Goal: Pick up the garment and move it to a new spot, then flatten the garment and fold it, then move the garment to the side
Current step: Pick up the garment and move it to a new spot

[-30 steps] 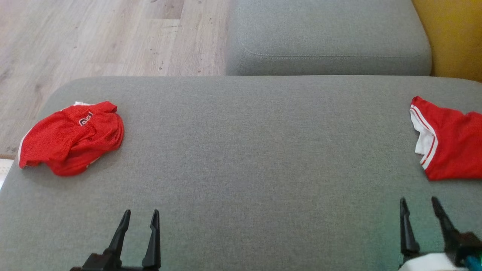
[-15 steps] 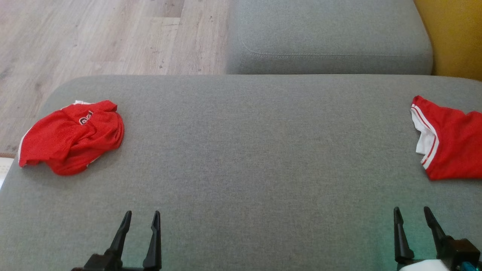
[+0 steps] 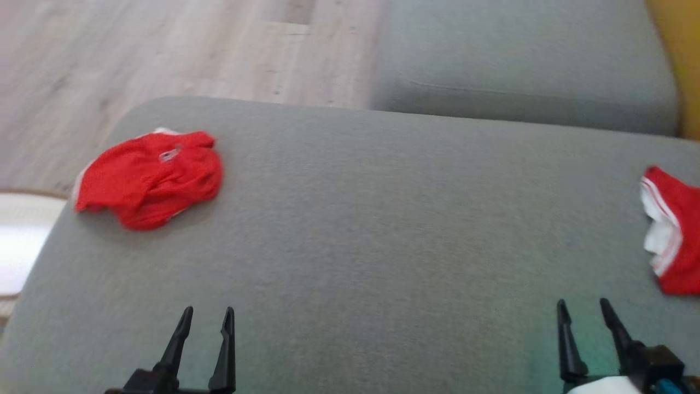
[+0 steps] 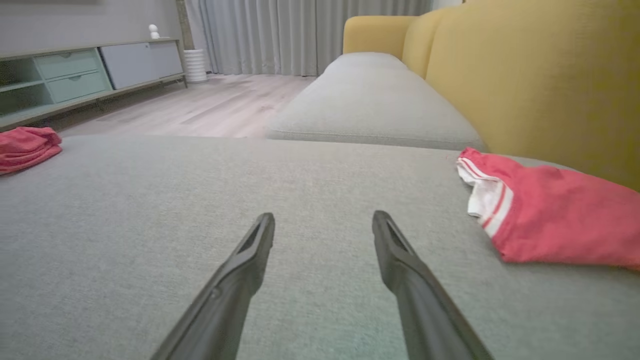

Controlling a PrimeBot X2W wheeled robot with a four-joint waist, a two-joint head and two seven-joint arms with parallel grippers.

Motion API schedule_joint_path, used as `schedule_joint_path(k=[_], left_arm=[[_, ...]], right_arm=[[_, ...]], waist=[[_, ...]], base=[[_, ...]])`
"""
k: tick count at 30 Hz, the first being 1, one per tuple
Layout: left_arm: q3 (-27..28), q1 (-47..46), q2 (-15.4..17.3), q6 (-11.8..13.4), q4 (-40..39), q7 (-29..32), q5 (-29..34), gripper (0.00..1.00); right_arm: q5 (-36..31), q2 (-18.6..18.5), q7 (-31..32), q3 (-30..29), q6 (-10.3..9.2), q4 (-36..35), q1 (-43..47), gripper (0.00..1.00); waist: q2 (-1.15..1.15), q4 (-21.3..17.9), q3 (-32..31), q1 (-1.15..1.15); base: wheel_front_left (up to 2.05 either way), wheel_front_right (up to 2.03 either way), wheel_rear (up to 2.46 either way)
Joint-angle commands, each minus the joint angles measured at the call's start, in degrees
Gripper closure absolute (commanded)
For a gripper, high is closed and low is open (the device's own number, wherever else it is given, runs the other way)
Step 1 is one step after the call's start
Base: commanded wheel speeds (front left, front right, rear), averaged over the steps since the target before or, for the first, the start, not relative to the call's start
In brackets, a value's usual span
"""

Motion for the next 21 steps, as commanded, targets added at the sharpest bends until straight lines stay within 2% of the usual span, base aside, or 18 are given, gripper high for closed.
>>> schedule_joint_path(k=[1,7,16,21], left_arm=[[2.1,-2.4,0.0,0.1,-1.3,-0.6,0.4,0.0],[3.5,-0.5,0.6,0.2,-1.6,-0.6,0.4,0.0],[6.5,-0.6,0.7,0.2,-3.8,-0.6,-1.3,0.0],[8.4,-8.5,3.0,0.1,-3.8,-0.6,-4.0,0.0]], right_arm=[[0.7,-0.6,-0.8,2.4,0.42,-1.4,-2.2,0.0],[2.1,-0.6,-0.8,6.1,0.42,-1.2,-3.2,0.0],[1.1,-0.6,-0.8,7.2,0.42,-0.8,-4.6,0.0],[-3.1,-0.6,-0.8,5.5,0.42,-2.0,-7.1,0.0]], waist=[[0.0,5.5,-0.9,0.0],[0.0,13.7,-1.5,0.0],[0.0,15.9,2.0,0.0],[0.0,13.2,9.0,0.0]], base=[[0.0,0.0,0.0],[0.0,0.0,0.0],[0.0,0.0,0.0],[0.0,0.0,0.0]])
